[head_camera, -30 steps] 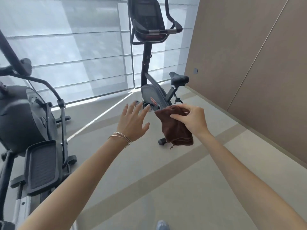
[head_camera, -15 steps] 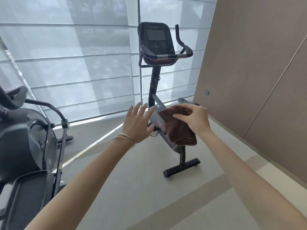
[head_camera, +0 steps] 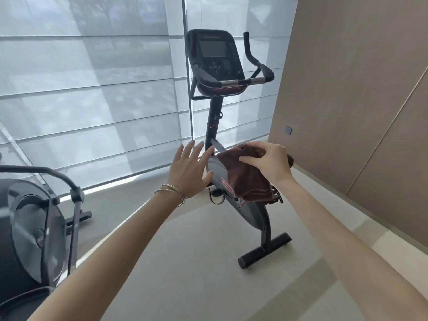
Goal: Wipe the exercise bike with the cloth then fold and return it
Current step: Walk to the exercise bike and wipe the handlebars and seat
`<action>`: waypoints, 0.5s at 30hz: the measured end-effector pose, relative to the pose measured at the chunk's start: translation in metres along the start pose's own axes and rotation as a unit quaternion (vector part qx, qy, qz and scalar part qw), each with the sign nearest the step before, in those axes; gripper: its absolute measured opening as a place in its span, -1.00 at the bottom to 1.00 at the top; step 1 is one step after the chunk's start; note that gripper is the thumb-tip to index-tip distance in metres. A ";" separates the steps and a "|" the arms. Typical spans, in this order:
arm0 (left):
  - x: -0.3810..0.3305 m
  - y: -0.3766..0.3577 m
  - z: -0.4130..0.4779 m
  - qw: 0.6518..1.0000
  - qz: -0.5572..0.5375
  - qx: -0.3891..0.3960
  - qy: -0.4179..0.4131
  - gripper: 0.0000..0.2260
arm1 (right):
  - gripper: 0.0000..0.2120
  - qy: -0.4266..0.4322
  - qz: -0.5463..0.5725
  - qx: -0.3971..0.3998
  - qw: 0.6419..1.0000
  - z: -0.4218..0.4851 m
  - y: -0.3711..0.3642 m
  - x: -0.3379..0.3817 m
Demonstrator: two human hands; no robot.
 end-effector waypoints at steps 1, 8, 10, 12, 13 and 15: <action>0.011 -0.005 0.008 1.000 0.001 0.003 -0.006 -0.46 | -0.67 -0.004 -0.002 -0.003 1.000 0.010 -0.008 0.000; 0.064 -0.049 0.058 0.999 0.005 0.014 -0.031 -0.44 | -0.67 -0.021 -0.016 -0.011 1.000 0.064 -0.059 -0.017; 0.071 -0.065 0.072 0.999 0.006 0.021 -0.040 -0.44 | -0.68 -0.026 -0.023 -0.008 0.999 0.079 -0.072 -0.026; 0.080 -0.082 0.086 0.999 0.008 0.027 -0.038 -0.43 | -0.67 -0.033 -0.028 -0.007 0.999 0.096 -0.083 -0.039; 0.085 -0.090 0.095 0.999 0.008 0.027 -0.036 -0.43 | -0.67 -0.035 -0.028 -0.008 0.999 0.106 -0.087 -0.046; 0.094 -0.103 0.111 0.999 0.005 0.025 -0.030 -0.43 | -0.67 -0.034 -0.027 -0.005 0.999 0.128 -0.097 -0.058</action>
Point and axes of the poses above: each hand's wrist, its own z-axis towards the middle knuckle, its own y-axis out of the back of the hand, x = y × z, the point moved 4 cm from there along z, towards the middle knuckle, and after that the axes turned 5 degrees about y, right-handed, at the moved point
